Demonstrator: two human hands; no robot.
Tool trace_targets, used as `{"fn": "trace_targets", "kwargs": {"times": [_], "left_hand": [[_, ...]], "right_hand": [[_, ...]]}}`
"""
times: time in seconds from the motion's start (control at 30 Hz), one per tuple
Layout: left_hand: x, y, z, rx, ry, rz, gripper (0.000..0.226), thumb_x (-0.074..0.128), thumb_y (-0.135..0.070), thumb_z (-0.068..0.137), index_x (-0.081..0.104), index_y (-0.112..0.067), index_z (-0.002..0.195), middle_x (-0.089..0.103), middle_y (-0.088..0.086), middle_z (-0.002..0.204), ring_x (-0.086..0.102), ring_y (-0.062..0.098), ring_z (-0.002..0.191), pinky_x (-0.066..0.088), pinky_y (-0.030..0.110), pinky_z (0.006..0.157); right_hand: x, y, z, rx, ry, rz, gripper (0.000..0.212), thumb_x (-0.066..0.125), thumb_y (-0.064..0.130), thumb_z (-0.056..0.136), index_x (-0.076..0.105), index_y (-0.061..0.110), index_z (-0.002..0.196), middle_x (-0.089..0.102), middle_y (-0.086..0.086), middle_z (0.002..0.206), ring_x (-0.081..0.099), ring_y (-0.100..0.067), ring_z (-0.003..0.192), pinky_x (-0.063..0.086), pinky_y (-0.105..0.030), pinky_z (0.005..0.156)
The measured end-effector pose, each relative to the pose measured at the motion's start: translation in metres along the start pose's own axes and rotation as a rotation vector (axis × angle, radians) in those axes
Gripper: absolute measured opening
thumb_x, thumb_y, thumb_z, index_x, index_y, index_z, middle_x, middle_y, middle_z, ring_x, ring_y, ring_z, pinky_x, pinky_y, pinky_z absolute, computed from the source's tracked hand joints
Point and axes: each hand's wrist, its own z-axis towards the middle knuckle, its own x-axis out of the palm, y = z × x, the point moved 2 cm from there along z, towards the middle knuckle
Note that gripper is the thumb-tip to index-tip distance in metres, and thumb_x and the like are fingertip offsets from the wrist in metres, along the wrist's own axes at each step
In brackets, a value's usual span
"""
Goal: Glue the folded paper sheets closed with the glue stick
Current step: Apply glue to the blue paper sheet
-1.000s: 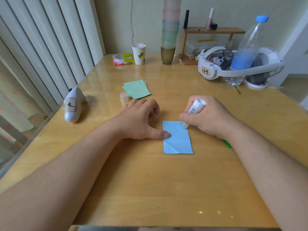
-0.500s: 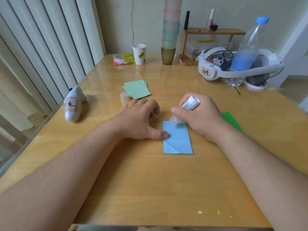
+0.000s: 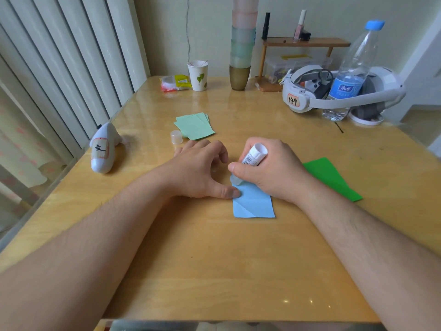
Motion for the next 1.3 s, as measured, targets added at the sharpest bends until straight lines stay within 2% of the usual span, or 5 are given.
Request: {"fn": "trace_targets", "kwargs": {"times": [0.13,0.63,0.8,0.9,1.3], "left_hand": [[0.0,0.0,-0.001,0.003,0.001,0.004,0.082,0.061,-0.094,0.046,0.048,-0.042,0.107,0.05,-0.016,0.11,0.04,0.016,0.111,0.038,0.041,0.103],[-0.001,0.0,-0.001,0.01,0.006,0.004,0.078,0.061,-0.094,0.048,0.047,-0.044,0.106,0.047,-0.02,0.109,0.04,0.014,0.111,0.038,0.04,0.104],[-0.001,0.0,-0.001,0.009,0.008,0.005,0.078,0.061,-0.094,0.047,0.046,-0.044,0.105,0.047,-0.021,0.109,0.039,0.015,0.11,0.038,0.04,0.104],[-0.001,0.0,-0.001,0.007,0.013,0.009,0.076,0.062,-0.093,0.048,0.046,-0.045,0.105,0.046,-0.021,0.109,0.038,0.014,0.11,0.038,0.04,0.104],[0.0,-0.001,-0.001,0.006,0.016,0.026,0.081,0.062,-0.094,0.046,0.047,-0.043,0.108,0.047,-0.017,0.112,0.037,0.016,0.111,0.037,0.039,0.102]], "right_hand": [[-0.005,0.001,-0.001,0.001,0.03,-0.052,0.027,0.085,0.034,0.077,0.063,0.02,0.071,0.062,0.011,0.063,0.051,-0.004,0.059,0.04,-0.02,0.053],[-0.036,-0.015,-0.004,0.061,0.077,-0.089,0.027,0.081,0.026,0.079,0.057,0.016,0.073,0.057,0.008,0.062,0.044,-0.009,0.058,0.039,-0.029,0.057],[-0.038,-0.019,-0.001,0.062,-0.064,0.018,0.026,0.078,0.021,0.08,0.055,0.012,0.072,0.054,0.003,0.058,0.044,-0.015,0.059,0.039,-0.033,0.058],[-0.032,-0.016,-0.001,0.034,-0.118,0.069,0.027,0.08,0.027,0.08,0.057,0.016,0.071,0.053,0.01,0.057,0.046,-0.012,0.058,0.041,-0.032,0.059],[-0.002,-0.001,-0.004,-0.03,-0.005,0.008,0.028,0.087,0.035,0.079,0.064,0.021,0.071,0.061,0.013,0.059,0.05,-0.003,0.056,0.039,-0.02,0.054]]}}
